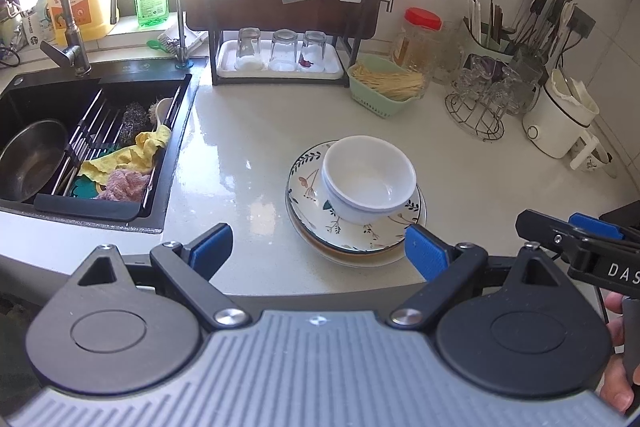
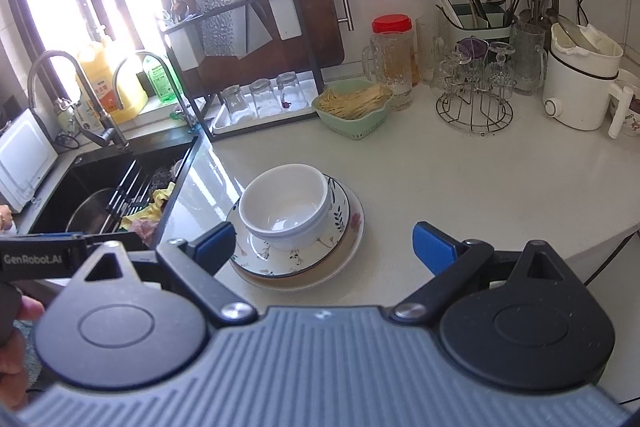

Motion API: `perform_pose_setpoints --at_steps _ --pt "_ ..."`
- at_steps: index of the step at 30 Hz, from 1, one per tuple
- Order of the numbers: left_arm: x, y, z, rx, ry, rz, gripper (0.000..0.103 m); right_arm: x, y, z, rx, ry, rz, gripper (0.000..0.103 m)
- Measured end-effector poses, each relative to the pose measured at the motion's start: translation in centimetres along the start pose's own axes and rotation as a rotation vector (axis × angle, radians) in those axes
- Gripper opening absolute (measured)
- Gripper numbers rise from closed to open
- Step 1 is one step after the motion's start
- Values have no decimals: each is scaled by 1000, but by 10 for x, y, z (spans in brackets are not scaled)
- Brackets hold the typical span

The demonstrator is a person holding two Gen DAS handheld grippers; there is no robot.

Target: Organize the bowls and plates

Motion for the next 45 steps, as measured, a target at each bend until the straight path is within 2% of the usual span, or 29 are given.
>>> perform_pose_setpoints --at_steps 16,21,38,45 --pt "1 8 4 -12 10 -7 95 5 8 1 14 5 0 97" --pt "0 10 1 -2 13 -1 95 1 11 -6 18 -18 -3 97" --pt "-6 3 -2 17 6 24 95 1 7 1 11 1 9 97" --pt "-8 6 -2 27 -3 0 95 1 6 3 12 1 12 97"
Point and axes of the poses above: each gripper's, at about its wrist camera, not at the fingertips, and z roughly the way its jaws point, y to its left, x to its underside, the point moved 3 cm from there along z, roughly the way its jaws point, and after that the axes turned 10 degrees about y, right-handed, at the moved point
